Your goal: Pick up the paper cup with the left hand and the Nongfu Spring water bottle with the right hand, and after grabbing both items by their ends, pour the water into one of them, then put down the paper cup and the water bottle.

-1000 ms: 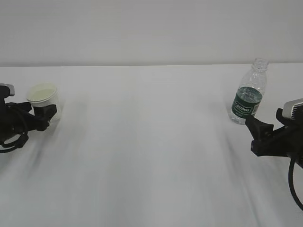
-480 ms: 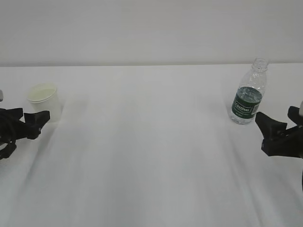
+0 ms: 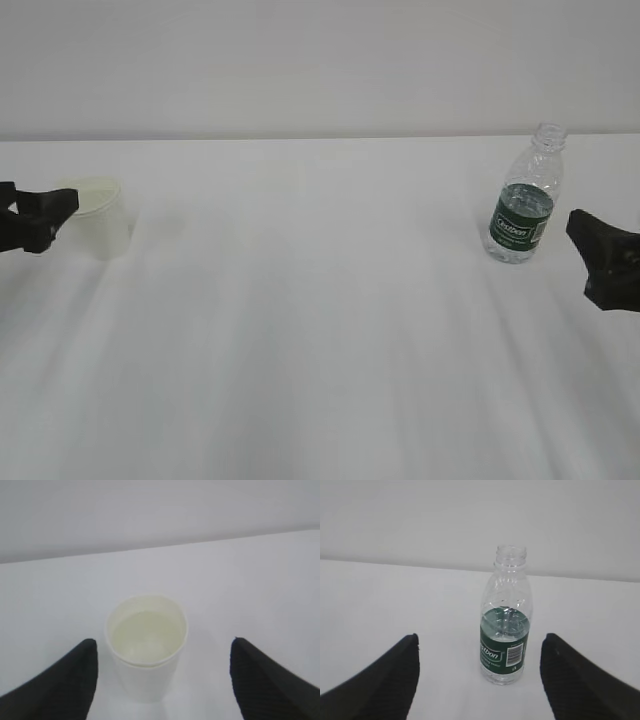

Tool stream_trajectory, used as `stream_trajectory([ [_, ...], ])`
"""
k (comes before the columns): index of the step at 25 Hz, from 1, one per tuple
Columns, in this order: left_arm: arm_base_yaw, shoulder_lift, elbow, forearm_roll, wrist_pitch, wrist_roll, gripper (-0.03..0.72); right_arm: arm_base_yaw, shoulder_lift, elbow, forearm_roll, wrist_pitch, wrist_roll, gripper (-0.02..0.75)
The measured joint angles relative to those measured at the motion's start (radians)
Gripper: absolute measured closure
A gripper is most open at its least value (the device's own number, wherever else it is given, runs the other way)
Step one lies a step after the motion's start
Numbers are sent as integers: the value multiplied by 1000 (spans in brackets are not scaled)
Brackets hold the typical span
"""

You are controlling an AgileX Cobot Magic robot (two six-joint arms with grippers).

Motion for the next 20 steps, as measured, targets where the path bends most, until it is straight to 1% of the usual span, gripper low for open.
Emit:
stream_trajectory([
  [9,0,-273,4,61,156,-72,98,0,-218,0,65,190,6,174],
  [12,0,-353,8,74,206,-98,98,0,-268,-13,71,262,6,174],
  [17,0,-454,8,98,264,-137,98,0,-363,-66,73,434,6,174],
  [20,0,-510,8,133,329,-195,98,0,-421,-98,73,534,6,174],
])
